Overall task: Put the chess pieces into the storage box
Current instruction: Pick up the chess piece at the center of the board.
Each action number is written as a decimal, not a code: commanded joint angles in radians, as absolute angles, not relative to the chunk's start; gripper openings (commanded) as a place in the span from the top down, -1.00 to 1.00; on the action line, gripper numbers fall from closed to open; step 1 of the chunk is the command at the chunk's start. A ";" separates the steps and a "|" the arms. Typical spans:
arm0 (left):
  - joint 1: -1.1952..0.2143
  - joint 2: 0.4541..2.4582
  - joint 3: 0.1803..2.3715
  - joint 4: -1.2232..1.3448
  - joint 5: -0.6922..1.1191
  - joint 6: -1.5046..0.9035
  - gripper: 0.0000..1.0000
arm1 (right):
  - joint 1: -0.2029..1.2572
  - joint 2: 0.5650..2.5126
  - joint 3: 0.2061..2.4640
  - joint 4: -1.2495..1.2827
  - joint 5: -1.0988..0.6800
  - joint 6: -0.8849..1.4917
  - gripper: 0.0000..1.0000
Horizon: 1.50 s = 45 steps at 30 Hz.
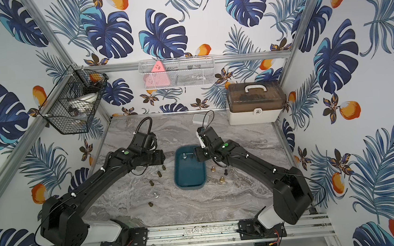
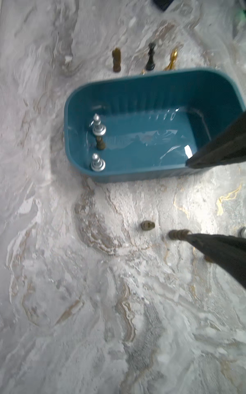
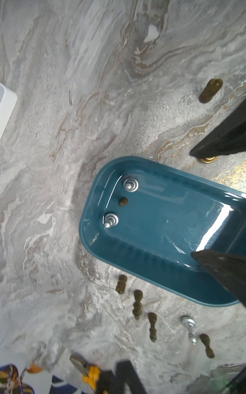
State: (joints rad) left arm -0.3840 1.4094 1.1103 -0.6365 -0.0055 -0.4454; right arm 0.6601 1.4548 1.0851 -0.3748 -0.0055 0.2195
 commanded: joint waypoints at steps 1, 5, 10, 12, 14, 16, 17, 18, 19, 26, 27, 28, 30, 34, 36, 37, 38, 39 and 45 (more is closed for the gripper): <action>-0.369 1.465 1.140 -0.721 -0.068 -0.496 -0.05 | 0.664 1.406 0.975 -0.090 -0.123 0.183 -0.40; -0.372 1.518 1.155 -0.775 -0.092 -0.504 0.02 | 0.669 1.381 0.833 0.110 -0.198 0.163 -0.40; -0.390 1.538 1.127 -0.812 -0.102 -0.504 0.03 | 0.705 1.365 0.721 0.300 -0.274 0.133 -0.40; -0.392 1.553 1.119 -0.828 -0.109 -0.502 0.03 | 0.711 1.349 0.673 0.380 -0.310 0.138 -0.40; -0.397 1.557 1.104 -0.813 -0.094 -0.500 0.03 | 0.719 1.325 0.627 0.454 -0.334 0.139 -0.40; -0.409 1.566 1.100 -0.802 -0.093 -0.503 0.05 | 0.727 1.309 0.592 0.502 -0.324 0.139 -0.40; -0.415 1.578 1.104 -0.805 -0.100 -0.505 0.06 | 0.729 1.302 0.580 0.518 -0.317 0.141 -0.40; -0.418 1.588 1.108 -0.806 -0.108 -0.505 0.06 | 0.731 1.299 0.576 0.524 -0.311 0.143 -0.40; -0.425 1.597 1.110 -0.799 -0.112 -0.503 0.06 | 0.732 1.296 0.570 0.528 -0.309 0.144 -0.40; -0.429 1.677 1.151 -0.794 -0.131 -0.477 0.08 | 0.742 1.302 0.575 0.510 -0.292 0.132 -0.40; -0.429 1.682 1.153 -0.790 -0.132 -0.476 0.09 | 0.742 1.300 0.574 0.509 -0.291 0.129 -0.40; -0.430 1.687 1.152 -0.788 -0.138 -0.477 0.11 | 0.744 1.297 0.573 0.504 -0.284 0.125 -0.40; -0.429 1.697 1.152 -0.785 -0.139 -0.478 0.15 | 0.747 1.290 0.571 0.501 -0.265 0.122 -0.40; -0.436 1.708 1.144 -0.788 -0.143 -0.487 0.29 | 0.751 1.291 0.569 0.498 -0.251 0.120 -0.40; -0.439 1.702 1.136 -0.781 -0.147 -0.492 0.28 | 0.752 1.295 0.572 0.495 -0.249 0.121 -0.40; -0.439 1.699 1.133 -0.775 -0.145 -0.493 0.28 | 0.751 1.297 0.573 0.497 -0.249 0.121 -0.40; -0.439 1.700 1.131 -0.772 -0.146 -0.495 0.28 | 0.753 1.298 0.573 0.499 -0.249 0.121 -0.40; -0.438 1.704 1.133 -0.773 -0.148 -0.494 0.28 | 0.754 1.298 0.571 0.502 -0.251 0.120 -0.40; -0.439 1.723 1.135 -0.766 -0.152 -0.491 0.31 | 0.761 1.298 0.575 0.490 -0.243 0.111 -0.40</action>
